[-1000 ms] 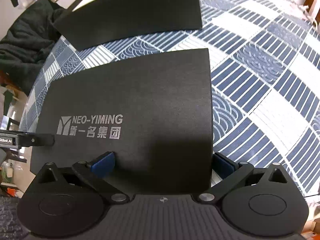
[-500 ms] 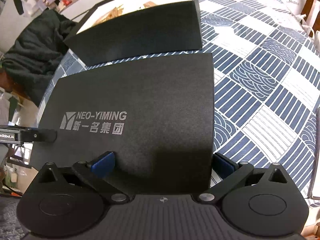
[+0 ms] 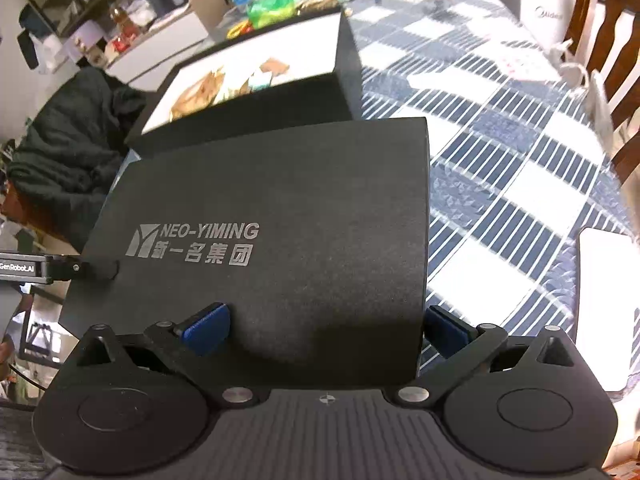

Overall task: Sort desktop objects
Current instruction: 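Hold the lid above the white box with both grippers and lower it, then align the lid over the box rim and set it down with both grippers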

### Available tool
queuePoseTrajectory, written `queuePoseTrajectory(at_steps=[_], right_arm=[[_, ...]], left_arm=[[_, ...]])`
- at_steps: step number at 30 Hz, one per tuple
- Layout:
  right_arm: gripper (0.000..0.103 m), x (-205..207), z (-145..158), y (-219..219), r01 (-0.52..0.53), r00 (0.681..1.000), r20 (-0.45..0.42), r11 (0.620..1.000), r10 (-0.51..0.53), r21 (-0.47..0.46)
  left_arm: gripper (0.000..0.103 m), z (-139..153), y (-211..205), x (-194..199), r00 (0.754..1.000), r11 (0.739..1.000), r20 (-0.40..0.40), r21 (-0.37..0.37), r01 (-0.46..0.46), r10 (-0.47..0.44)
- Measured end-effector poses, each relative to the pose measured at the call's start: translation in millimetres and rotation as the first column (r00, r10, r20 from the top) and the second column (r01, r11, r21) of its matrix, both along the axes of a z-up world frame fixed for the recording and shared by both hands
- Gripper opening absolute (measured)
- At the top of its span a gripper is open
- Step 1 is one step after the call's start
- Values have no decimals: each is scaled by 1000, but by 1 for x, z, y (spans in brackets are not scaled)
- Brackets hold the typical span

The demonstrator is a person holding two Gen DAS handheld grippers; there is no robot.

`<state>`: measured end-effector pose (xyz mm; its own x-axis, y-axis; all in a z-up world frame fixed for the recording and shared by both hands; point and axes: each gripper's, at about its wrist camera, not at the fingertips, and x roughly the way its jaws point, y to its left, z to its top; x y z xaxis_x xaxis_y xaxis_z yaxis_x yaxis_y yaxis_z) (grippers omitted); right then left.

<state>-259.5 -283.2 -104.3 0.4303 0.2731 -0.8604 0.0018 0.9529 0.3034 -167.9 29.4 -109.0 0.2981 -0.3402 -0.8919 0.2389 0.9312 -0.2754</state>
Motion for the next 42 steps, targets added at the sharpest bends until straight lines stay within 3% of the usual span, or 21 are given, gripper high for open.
queuePoseTrajectory(at_steps=[17, 30, 42], right_arm=[[103, 50, 48, -83, 10, 996, 91, 1000, -9, -18], [103, 117, 55, -146, 21, 991, 132, 1000, -22, 10], [103, 181, 49, -180, -10, 990, 143, 1000, 9, 12]], left_arm=[[103, 52, -84, 48, 994, 1000, 104, -14, 25, -24], [103, 75, -147, 110, 983, 999, 179, 2, 33, -33], [103, 72, -179, 164, 984, 1000, 181, 8, 4, -6]])
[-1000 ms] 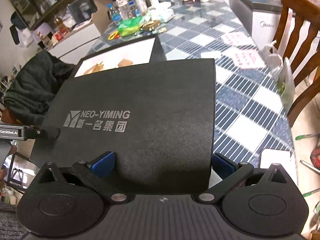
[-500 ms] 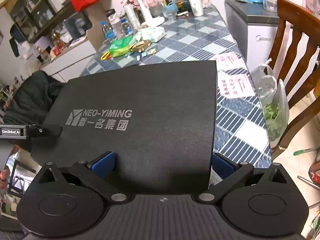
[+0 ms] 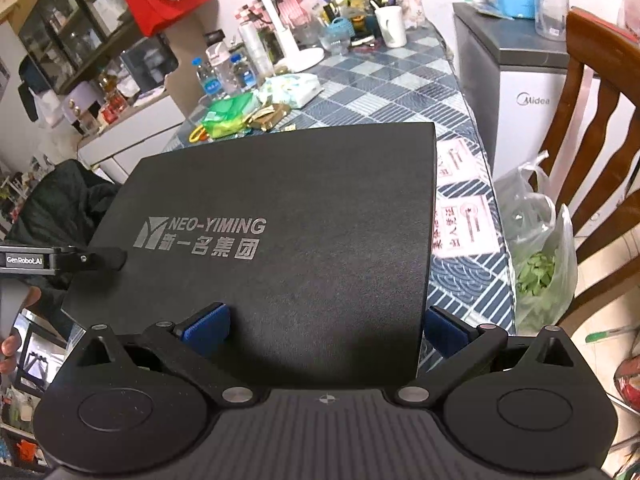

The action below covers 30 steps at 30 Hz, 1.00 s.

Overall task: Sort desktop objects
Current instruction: 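Align the lid over the box rim and set it down with both grippers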

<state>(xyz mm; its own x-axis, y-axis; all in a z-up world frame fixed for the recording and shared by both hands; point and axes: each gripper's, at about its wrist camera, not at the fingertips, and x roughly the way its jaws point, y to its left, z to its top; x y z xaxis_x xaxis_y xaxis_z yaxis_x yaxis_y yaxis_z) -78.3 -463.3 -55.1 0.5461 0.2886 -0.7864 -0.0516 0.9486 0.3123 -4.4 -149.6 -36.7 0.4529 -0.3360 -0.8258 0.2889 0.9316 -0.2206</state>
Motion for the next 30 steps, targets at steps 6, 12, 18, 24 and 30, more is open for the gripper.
queuePoseTrajectory(at_steps=[6, 12, 18, 24, 30], right_arm=[[103, 17, -4, 1, -11, 1000, -8, 1000, 11, 9], [103, 25, -1, 17, -17, 1000, -2, 1000, 17, -6], [103, 31, 1, 47, -18, 1000, 3, 999, 18, -26], [103, 41, -3, 82, -12, 1000, -15, 1000, 12, -11], [103, 53, -12, 121, -30, 999, -29, 1000, 30, 6]], left_arm=[[103, -1, 1, 12, 1000, 1000, 2, 7, -17, 17], [103, -2, 17, 20, 1000, 1000, 2, -4, -17, 17], [103, -2, 45, 30, 1000, 1000, -6, -14, -6, 6], [103, -2, 77, 39, 1000, 1000, -3, 0, 2, -2], [103, -5, 117, 44, 1000, 1000, -5, 15, -18, 18]])
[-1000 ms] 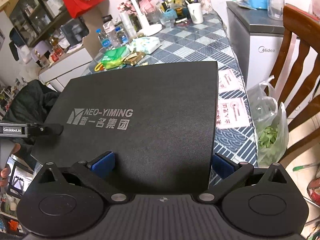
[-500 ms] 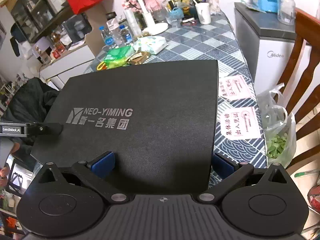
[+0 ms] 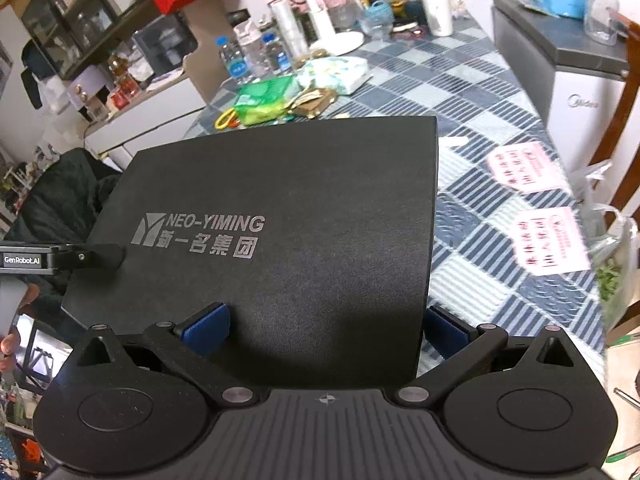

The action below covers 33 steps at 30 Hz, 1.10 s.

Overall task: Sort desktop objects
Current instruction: 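Align the lid over the box rim and set it down with both grippers, then press the lid down onto the white box with both grippers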

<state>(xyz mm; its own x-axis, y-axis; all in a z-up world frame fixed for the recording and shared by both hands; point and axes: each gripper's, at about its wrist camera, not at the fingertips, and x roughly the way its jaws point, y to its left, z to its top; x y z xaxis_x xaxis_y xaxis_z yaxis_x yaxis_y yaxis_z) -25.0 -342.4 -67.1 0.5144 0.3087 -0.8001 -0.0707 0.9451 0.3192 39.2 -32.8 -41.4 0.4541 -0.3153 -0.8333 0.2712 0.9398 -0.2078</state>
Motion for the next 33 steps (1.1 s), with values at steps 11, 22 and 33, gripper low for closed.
queuePoseTrajectory(at_steps=[11, 22, 33], right_arm=[[103, 31, -9, 63, -59, 998, 0, 998, 59, -4], [103, 59, -14, 107, -102, 995, -19, 994, 101, -41], [103, 57, -24, 110, -100, 994, -55, 991, 95, -88]], left_arm=[[103, -8, 66, 6, 996, 996, 2, -7, -90, 90], [103, -29, 111, 23, 988, 988, -34, -49, -149, 148], [103, -51, 110, 25, 990, 989, -64, -75, -131, 127]])
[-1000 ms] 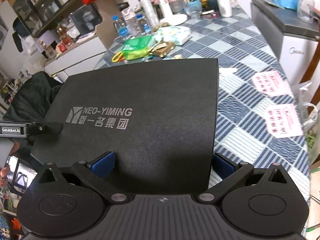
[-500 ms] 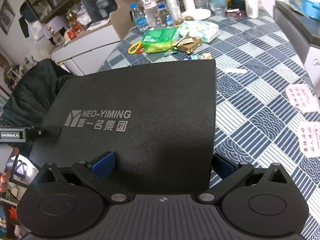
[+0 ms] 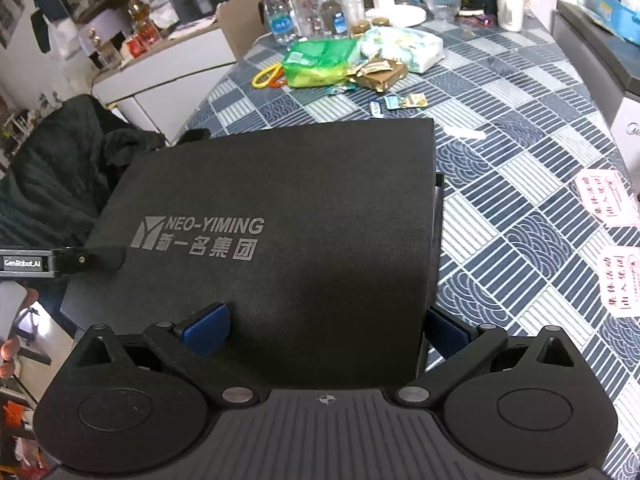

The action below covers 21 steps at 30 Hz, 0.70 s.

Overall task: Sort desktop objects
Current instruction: 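Press the lid down onto the white box with both grippers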

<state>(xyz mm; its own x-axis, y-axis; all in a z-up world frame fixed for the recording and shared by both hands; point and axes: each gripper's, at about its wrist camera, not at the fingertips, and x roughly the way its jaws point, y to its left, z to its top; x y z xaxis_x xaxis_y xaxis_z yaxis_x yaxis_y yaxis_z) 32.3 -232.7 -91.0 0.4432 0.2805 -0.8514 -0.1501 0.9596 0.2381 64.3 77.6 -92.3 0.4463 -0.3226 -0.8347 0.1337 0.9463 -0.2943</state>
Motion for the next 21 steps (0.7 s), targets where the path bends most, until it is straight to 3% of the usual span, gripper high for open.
queuePoseTrajectory(at_steps=[21], right_arm=[[103, 4, -20, -11, 56, 998, -38, 998, -55, 35]], left_arm=[[103, -5, -15, 7, 1000, 999, -10, 50, -4, 5]])
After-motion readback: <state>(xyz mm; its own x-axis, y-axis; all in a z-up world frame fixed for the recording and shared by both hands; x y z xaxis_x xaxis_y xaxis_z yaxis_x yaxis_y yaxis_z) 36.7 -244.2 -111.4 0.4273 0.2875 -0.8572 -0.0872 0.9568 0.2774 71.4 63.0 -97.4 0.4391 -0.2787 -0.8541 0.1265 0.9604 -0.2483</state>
